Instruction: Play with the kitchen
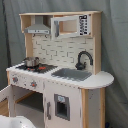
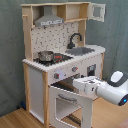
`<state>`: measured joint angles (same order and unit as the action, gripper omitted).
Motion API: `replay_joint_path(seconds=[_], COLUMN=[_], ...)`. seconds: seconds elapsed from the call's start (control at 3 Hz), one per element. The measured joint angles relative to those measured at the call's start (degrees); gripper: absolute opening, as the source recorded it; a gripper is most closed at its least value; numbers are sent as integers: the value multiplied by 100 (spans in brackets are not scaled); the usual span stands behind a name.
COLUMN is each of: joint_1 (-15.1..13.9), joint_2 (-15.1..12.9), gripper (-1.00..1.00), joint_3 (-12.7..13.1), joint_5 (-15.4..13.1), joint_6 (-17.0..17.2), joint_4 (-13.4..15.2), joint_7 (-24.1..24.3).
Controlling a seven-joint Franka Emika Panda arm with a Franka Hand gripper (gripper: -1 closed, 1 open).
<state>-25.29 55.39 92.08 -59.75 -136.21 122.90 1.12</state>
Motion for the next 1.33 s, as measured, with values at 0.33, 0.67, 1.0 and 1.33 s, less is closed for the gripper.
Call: replay_joint_path(seconds=[0.33, 0.67, 1.0, 1.33], joint_1=[-21, -68, -155, -258], joint_2=[236, 519, 794, 1013], gripper=[100, 100, 100, 100], joint_3=[70, 202, 351, 483], joint_5=[0, 0, 0, 0], joint_6=[-4, 0, -13, -15], joint_4=[-516, -857, -1135, -1373], joint_7=[181, 700, 1264, 1763])
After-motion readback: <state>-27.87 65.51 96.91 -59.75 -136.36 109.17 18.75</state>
